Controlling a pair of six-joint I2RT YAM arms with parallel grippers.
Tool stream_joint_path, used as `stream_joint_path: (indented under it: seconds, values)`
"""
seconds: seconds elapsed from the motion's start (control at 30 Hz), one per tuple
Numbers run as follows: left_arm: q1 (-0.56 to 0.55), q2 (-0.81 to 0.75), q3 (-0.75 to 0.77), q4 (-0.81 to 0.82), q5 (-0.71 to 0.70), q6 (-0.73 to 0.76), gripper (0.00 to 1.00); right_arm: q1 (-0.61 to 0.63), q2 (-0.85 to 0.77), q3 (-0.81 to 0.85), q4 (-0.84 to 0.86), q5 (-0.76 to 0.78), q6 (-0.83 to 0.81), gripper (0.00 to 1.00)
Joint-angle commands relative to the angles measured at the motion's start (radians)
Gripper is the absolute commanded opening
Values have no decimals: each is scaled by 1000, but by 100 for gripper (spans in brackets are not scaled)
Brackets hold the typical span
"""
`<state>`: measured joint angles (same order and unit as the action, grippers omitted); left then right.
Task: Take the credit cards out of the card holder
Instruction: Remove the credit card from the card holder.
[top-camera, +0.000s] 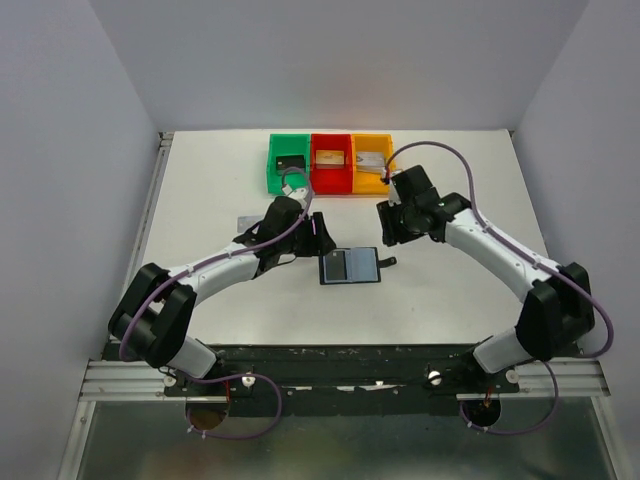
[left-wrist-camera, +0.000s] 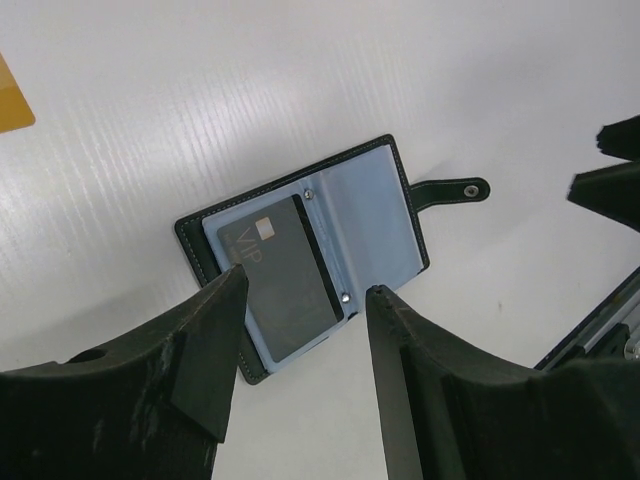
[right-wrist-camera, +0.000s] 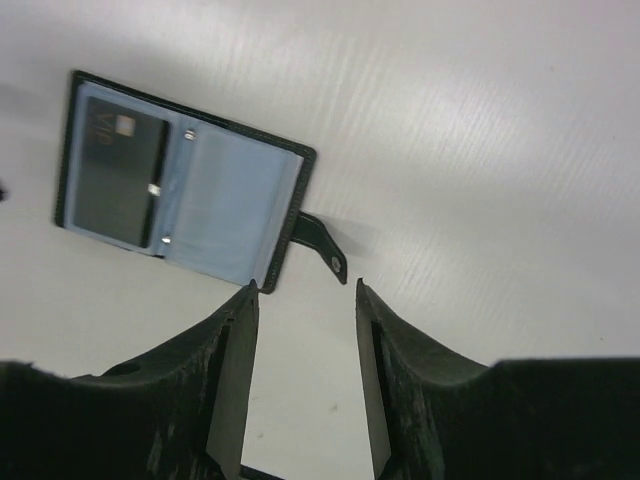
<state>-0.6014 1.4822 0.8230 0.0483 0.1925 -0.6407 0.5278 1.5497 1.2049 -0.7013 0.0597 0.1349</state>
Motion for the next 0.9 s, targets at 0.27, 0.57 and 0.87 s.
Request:
stream_joint_path:
  seconds: [0.27, 0.57, 0.87]
  values:
    - [-29, -56, -220, 412, 5, -43, 45, -8, -50, -243, 569, -637, 301, 32]
    - [-26, 3, -200, 357, -33, -70, 11, -8, 79, -369, 787, -633, 413, 27]
    - [-28, 56, -194, 335, -62, -94, 4, -6, 148, -383, 816, -604, 442, 40]
